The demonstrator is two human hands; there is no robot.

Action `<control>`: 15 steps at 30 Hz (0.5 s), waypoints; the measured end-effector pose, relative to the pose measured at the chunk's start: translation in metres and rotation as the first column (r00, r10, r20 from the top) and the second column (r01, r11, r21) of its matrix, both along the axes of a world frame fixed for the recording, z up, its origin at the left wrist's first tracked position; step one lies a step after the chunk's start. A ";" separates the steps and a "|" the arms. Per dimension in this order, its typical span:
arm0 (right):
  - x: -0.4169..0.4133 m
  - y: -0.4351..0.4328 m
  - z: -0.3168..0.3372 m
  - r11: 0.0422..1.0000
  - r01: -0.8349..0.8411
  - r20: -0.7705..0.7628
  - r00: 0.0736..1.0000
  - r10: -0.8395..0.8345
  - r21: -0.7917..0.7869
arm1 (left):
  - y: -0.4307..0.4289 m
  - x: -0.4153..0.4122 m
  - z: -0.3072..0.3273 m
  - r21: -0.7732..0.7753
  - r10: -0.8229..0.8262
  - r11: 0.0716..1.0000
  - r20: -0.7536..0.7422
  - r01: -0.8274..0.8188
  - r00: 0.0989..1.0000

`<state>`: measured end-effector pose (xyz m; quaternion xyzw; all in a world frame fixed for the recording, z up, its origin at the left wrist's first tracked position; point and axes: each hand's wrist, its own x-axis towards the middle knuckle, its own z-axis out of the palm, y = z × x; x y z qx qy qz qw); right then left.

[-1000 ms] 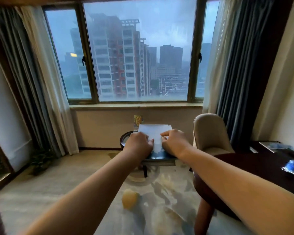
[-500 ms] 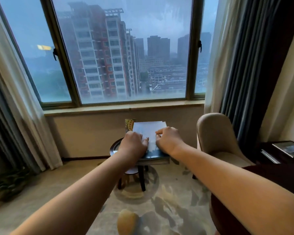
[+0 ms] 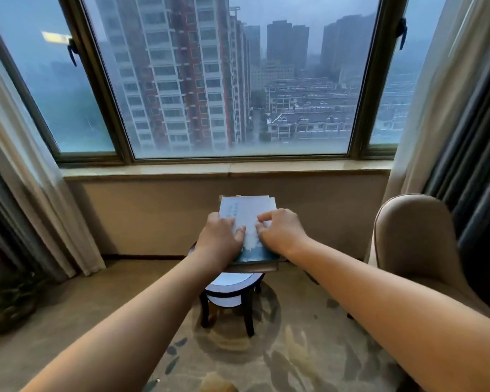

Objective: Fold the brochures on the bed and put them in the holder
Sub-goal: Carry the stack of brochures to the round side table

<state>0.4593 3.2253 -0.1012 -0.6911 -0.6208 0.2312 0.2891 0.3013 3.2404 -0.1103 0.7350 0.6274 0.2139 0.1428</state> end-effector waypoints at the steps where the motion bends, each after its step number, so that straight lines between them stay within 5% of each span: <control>1: 0.000 0.022 -0.004 1.000 -0.001 0.001 1.000 0.001 -0.012 | 0.023 -0.004 -0.005 -0.011 0.003 1.000 0.013 -0.002 1.000; 15: -0.016 0.321 -0.043 0.996 0.014 -0.105 0.994 -0.023 -0.088 | 0.329 -0.026 -0.047 -0.030 -0.088 0.995 0.066 0.090 0.994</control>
